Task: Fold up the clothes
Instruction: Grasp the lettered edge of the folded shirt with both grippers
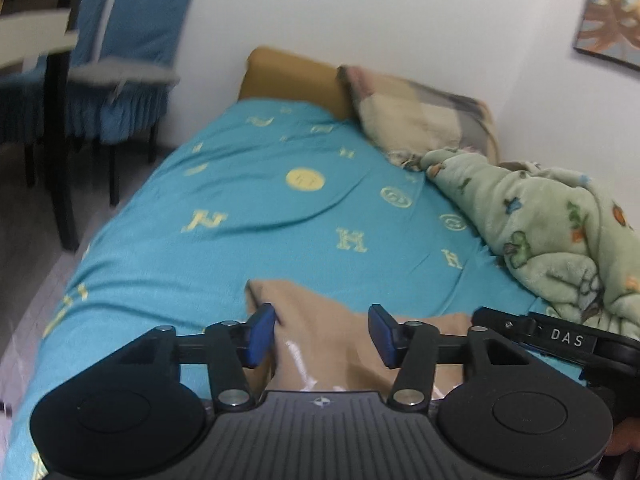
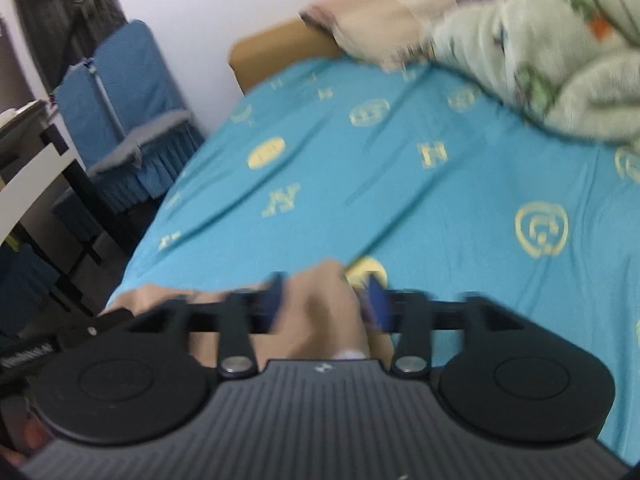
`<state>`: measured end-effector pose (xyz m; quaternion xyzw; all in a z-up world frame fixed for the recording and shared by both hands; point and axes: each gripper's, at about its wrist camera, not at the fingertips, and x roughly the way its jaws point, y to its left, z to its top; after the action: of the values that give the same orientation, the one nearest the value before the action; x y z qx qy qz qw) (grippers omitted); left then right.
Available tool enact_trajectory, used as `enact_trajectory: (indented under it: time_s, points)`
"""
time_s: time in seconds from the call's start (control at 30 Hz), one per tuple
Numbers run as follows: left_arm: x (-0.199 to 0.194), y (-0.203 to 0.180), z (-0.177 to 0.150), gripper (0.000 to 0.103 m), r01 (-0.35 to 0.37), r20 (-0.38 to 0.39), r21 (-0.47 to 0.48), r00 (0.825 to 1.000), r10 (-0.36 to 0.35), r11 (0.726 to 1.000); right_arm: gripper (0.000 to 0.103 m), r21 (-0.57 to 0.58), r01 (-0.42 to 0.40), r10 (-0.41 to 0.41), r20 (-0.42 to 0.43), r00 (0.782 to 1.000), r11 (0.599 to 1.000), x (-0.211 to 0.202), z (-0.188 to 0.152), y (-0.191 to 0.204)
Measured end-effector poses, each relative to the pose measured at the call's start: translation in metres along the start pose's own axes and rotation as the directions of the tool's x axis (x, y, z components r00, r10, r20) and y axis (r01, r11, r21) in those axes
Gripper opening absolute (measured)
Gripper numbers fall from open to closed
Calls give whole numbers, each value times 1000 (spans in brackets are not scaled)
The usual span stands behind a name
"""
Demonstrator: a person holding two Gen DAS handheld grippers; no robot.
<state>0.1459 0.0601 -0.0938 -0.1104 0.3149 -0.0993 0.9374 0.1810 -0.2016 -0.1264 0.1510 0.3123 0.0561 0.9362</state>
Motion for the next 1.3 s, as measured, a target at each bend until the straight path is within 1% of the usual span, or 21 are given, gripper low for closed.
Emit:
enact_trajectory:
  time_s: [0.1, 0.13, 0.17, 0.2, 0.27, 0.37, 0.47, 0.5, 0.53, 0.63, 0.73, 0.8, 0.9, 1.0, 1.03, 1.1, 1.13, 1.17, 1.2, 1.23, 1.3]
  points:
    - [10, -6, -6, 55, -16, -45, 37, 999, 18, 999, 60, -33, -88, 88, 10, 996, 996, 7, -4, 5]
    - [15, -6, -10, 54, -19, -66, 45, 998, 22, 999, 50, -42, -109, 109, 4, 994, 993, 10, -5, 6]
    - [21, -5, -14, 53, -26, -89, 46, 996, 30, 999, 43, -53, -119, 118, -11, 993, 992, 14, -7, 8]
    - [28, -2, -18, 53, -24, -107, 42, 994, 28, 999, 32, -69, -116, 114, -32, 993, 991, 20, -9, 9]
    - [36, 5, -25, 53, -14, -121, 29, 992, 18, 999, 31, -102, -98, 91, -76, 993, 990, 31, -14, 12]
    - [31, 9, -26, 53, -6, -120, 1, 993, 6, 1000, 31, -126, -78, 64, -113, 992, 989, 38, -21, 13]
    - [14, 1, -26, 53, -51, -98, 68, 994, 57, 996, 31, -146, -57, 41, -109, 993, 988, 26, -24, 16]
    - [5, -2, -26, 53, -58, -86, 90, 994, 65, 994, 33, -140, -55, 40, -105, 994, 989, 19, -24, 17]
    - [-5, -4, -26, 53, -55, -70, 101, 996, 62, 993, 34, -128, -56, 44, -100, 994, 990, 11, -24, 17]
    - [-29, -8, -34, 54, -3, -21, 123, 1000, 5, 992, 35, -86, -84, 79, -57, 995, 993, -17, -25, 17]
    - [-25, -15, -47, 54, -50, -94, 130, 994, 62, 990, 35, -109, -101, 95, -56, 994, 989, -34, -32, 23]
    - [-26, -14, -51, 54, -60, -111, 98, 991, 71, 993, 35, -131, -82, 71, -92, 993, 988, -33, -39, 26]
    - [-28, -12, -55, 55, -63, -142, 42, 987, 69, 997, 33, -105, -59, 39, -180, 983, 993, -20, -55, 22]
    - [-45, -14, -53, 55, -65, -139, 14, 988, 66, 998, 33, -110, -58, 38, -179, 983, 992, -19, -58, 21]
    - [-53, -14, -52, 56, -59, -139, -16, 989, 57, 998, 33, -104, -55, 36, -179, 983, 993, -20, -58, 22]
    - [-73, -16, -51, 66, -68, -129, -67, 990, 59, 995, 33, -101, -52, 33, -180, 983, 994, -22, -57, 23]
    - [-82, -19, -52, 75, -93, -121, -73, 989, 84, 993, 33, -104, -52, 32, -179, 983, 993, -23, -57, 23]
    - [-91, -23, -55, 81, -111, -110, -68, 989, 103, 991, 33, -105, -51, 32, -179, 983, 993, -23, -57, 23]
    - [-99, -27, -59, 81, -124, -102, -66, 988, 117, 990, 33, -102, -52, 33, -179, 983, 993, -24, -57, 23]
    - [-103, -29, -63, 81, -112, -111, -83, 989, 102, 990, 33, -98, -52, 33, -179, 983, 994, -24, -57, 22]
    - [-104, -27, -71, 83, -71, -158, -175, 987, 43, 982, 33, -90, -50, 33, -181, 983, 995, -23, -58, 23]
